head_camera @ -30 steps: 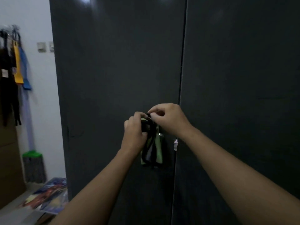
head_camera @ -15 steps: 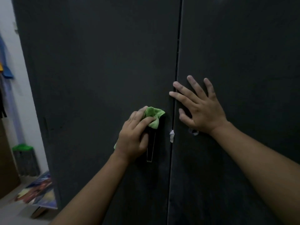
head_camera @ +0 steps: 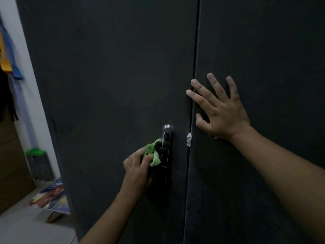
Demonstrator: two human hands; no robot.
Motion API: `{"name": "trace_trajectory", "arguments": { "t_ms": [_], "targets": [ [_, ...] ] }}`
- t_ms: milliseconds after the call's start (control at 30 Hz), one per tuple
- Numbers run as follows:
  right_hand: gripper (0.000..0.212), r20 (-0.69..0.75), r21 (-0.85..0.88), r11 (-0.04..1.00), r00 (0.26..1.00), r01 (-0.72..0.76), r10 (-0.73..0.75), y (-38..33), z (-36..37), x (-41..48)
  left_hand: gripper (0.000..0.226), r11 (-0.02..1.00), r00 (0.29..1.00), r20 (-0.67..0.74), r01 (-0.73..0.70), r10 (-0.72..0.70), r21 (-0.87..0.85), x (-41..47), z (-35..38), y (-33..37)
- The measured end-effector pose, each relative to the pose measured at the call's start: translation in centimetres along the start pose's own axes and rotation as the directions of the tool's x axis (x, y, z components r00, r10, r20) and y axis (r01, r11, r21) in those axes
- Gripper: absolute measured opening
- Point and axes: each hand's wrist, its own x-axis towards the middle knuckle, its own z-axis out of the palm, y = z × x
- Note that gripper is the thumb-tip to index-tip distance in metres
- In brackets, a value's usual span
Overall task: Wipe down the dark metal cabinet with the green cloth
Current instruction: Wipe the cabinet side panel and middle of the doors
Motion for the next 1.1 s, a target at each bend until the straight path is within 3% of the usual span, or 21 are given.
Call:
{"name": "trace_trajectory", "arguments": {
  "t_ms": [67, 133, 233, 333, 433, 500, 567, 633, 767, 867, 933, 967, 1033, 1100],
  "targets": [
    [0.071, 0.005, -0.003, 1.000, 1.000, -0.003, 0.003, -0.1, 0.0, 0.0, 0.082, 0.997, 0.997, 0.054, -0.057, 0.054, 0.044, 0.4, -0.7, -0.5],
    [0.071, 0.003, 0.003, 1.000, 1.000, -0.007, 0.007, -0.1, -0.1, 0.0, 0.084, 0.998, 0.998, 0.030, -0.051, 0.050, 0.037, 1.8, -1.4, -0.5],
    [0.071, -0.005, 0.011, 1.000, 1.000, -0.015, 0.015, -0.1, 0.0, 0.0, 0.060, 0.999, 0.982, -0.189, -0.021, 0.012, -0.046, 5.8, -2.5, -0.1],
    [0.071, -0.016, 0.012, 1.000, 1.000, -0.017, 0.017, -0.2, 0.0, -0.1, 0.038, 0.987, 0.943, -0.332, -0.082, 0.032, -0.137, 10.1, -3.9, 1.0],
    [0.070, -0.038, 0.004, 1.000, 0.999, -0.019, 0.019, -0.2, 0.1, -0.1, 0.024, 0.976, 0.946, -0.303, -0.162, 0.111, -0.148, 12.6, -4.4, 2.4],
    [0.070, -0.038, -0.001, 1.000, 0.999, -0.019, 0.019, -0.1, 0.1, -0.1, 0.018, 0.930, 0.931, -0.199, -0.337, 0.307, -0.144, 13.5, -4.3, 2.7],
    [0.070, -0.025, -0.005, 1.000, 1.000, -0.016, 0.016, -0.2, 0.1, -0.2, 0.018, 0.840, 0.850, -0.021, -0.524, 0.527, -0.140, 14.4, -4.8, 2.5],
    [0.070, -0.012, -0.010, 1.000, 1.000, -0.021, 0.021, -0.2, 0.1, -0.2, 0.022, 0.755, 0.737, 0.164, -0.644, 0.656, -0.128, 15.7, -5.7, 2.5],
    [0.069, -0.009, -0.008, 1.000, 1.000, -0.025, 0.025, -0.3, 0.1, -0.2, 0.026, 0.579, 0.498, 0.378, -0.803, 0.780, -0.138, 18.1, -7.0, 3.6],
    [0.069, -0.018, -0.012, 0.999, 0.999, -0.032, 0.032, -0.3, 0.0, -0.3, 0.027, 0.517, 0.424, 0.420, -0.845, 0.803, -0.135, 19.2, -7.5, 3.8],
    [0.069, -0.027, -0.020, 0.999, 0.999, -0.031, 0.031, -0.4, 0.0, -0.3, 0.023, 0.529, 0.464, 0.356, -0.842, 0.811, -0.109, 19.0, -7.6, 2.8],
    [0.068, -0.031, -0.020, 0.999, 0.999, -0.030, 0.029, -0.4, 0.0, -0.3, 0.021, 0.571, 0.528, 0.283, -0.816, 0.801, -0.093, 18.5, -7.4, 2.2],
    [0.068, -0.040, -0.011, 1.000, 0.999, -0.028, 0.028, -0.5, 0.0, -0.3, 0.013, 0.723, 0.720, 0.072, -0.687, 0.691, -0.071, 16.5, -6.1, 0.9],
    [0.068, -0.052, -0.004, 1.000, 0.998, -0.027, 0.027, -0.4, 0.1, -0.4, 0.016, 0.883, 0.882, -0.152, -0.461, 0.446, -0.084, 13.3, -4.3, 0.1]
  ]
}}
